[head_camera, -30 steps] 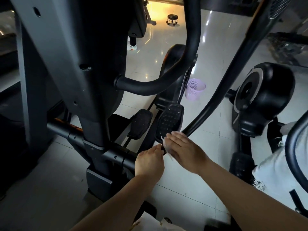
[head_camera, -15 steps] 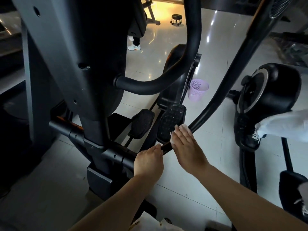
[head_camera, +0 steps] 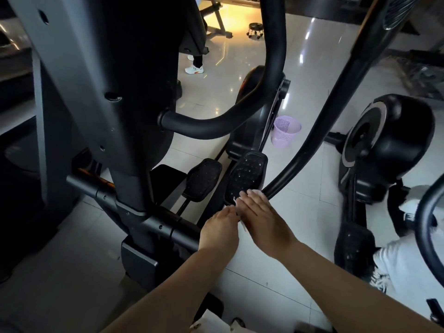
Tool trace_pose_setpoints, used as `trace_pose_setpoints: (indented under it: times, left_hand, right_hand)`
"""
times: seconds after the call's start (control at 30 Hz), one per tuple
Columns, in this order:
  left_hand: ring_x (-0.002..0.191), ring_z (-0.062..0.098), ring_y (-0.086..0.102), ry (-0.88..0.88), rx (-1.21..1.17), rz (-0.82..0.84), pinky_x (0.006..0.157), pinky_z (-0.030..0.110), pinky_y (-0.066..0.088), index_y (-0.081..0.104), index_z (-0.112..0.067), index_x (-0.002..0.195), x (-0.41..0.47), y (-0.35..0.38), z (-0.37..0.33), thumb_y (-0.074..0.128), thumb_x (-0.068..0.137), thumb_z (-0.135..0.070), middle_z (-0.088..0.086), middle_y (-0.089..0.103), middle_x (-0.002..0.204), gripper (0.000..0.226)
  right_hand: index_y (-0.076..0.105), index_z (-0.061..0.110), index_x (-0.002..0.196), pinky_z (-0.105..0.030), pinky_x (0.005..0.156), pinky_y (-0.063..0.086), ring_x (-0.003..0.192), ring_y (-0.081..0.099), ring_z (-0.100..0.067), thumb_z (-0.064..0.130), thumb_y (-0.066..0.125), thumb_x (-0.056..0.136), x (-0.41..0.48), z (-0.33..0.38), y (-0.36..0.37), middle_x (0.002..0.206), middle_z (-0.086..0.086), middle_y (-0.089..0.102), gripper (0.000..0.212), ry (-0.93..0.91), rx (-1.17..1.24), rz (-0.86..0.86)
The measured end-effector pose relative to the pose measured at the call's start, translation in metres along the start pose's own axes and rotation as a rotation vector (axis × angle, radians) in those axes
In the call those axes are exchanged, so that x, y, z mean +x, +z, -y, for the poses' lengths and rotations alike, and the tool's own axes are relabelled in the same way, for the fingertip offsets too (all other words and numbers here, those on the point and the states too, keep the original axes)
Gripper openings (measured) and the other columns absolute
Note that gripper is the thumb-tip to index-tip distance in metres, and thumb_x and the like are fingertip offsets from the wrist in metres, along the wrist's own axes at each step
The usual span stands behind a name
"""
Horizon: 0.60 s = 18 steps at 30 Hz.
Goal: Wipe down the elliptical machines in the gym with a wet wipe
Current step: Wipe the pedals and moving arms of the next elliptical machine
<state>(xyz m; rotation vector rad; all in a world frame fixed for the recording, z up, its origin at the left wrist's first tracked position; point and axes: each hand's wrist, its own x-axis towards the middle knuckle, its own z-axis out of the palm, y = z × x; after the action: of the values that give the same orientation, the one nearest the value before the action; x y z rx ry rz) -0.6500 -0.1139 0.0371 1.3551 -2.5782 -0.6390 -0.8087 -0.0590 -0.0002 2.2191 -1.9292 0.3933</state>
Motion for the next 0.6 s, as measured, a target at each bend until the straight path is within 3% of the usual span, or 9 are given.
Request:
trace_pose_setpoints:
  times: [0.1,0.23,0.33,0.4,0.53,0.6]
  left_hand:
    - [0.134,0.020,0.051,-0.005,-0.010,0.047,0.107,0.032,0.041,0.041,-0.017,0.153,-0.001,-0.002,0.003,0.035,0.110,-0.020,-0.004,0.048,0.154,0.044]
    - [0.140,0.020,0.047,-0.046,-0.011,0.061,0.111,0.032,0.039,0.037,-0.016,0.156,-0.003,0.000,0.000,0.030,0.111,-0.025,-0.003,0.043,0.158,0.046]
    - [0.135,0.017,0.051,-0.048,-0.009,0.046,0.108,0.031,0.041,0.044,-0.019,0.152,-0.002,0.001,-0.002,0.034,0.110,-0.021,-0.006,0.048,0.154,0.043]
    - [0.135,0.016,0.051,-0.045,-0.011,0.047,0.108,0.029,0.041,0.045,-0.021,0.151,-0.002,0.000,-0.002,0.035,0.109,-0.020,-0.008,0.049,0.153,0.043]
    - [0.135,0.020,0.052,-0.080,-0.006,0.044,0.107,0.033,0.042,0.041,-0.018,0.154,-0.003,0.000,-0.004,0.031,0.111,-0.027,-0.005,0.048,0.154,0.045]
    - [0.135,0.019,0.052,-0.086,0.007,0.043,0.107,0.032,0.041,0.042,-0.018,0.153,-0.003,0.001,-0.006,0.030,0.111,-0.028,-0.005,0.049,0.154,0.045]
  right_hand:
    - [0.050,0.006,0.147,-0.045,0.122,0.028,0.150,0.033,-0.026,0.021,0.038,0.105,0.001,-0.016,-0.013,0.156,-0.011,0.044,0.046,0.040,-0.063,-0.014]
    - [0.044,0.004,0.150,-0.045,0.123,0.021,0.153,0.024,-0.026,0.024,0.026,0.105,0.003,-0.021,-0.014,0.160,-0.012,0.037,0.052,0.239,-0.053,-0.036]
    - [0.049,0.005,0.147,-0.048,0.122,0.027,0.150,0.033,-0.029,0.021,0.032,0.106,0.000,-0.006,-0.002,0.156,-0.013,0.045,0.048,0.054,0.066,0.030]
    - [0.053,0.006,0.145,-0.043,0.123,0.027,0.146,0.039,-0.028,0.019,0.032,0.104,-0.002,-0.009,-0.006,0.153,-0.010,0.049,0.048,-0.041,0.053,0.019]
    - [0.057,0.005,0.141,-0.037,0.123,0.018,0.145,0.040,-0.025,0.018,0.034,0.101,0.004,-0.028,-0.018,0.151,-0.011,0.051,0.048,0.111,-0.064,-0.066]
    - [0.057,0.003,0.141,-0.041,0.124,0.023,0.146,0.038,-0.026,0.015,0.044,0.101,0.006,-0.024,-0.014,0.151,-0.012,0.050,0.043,0.176,-0.040,-0.092]
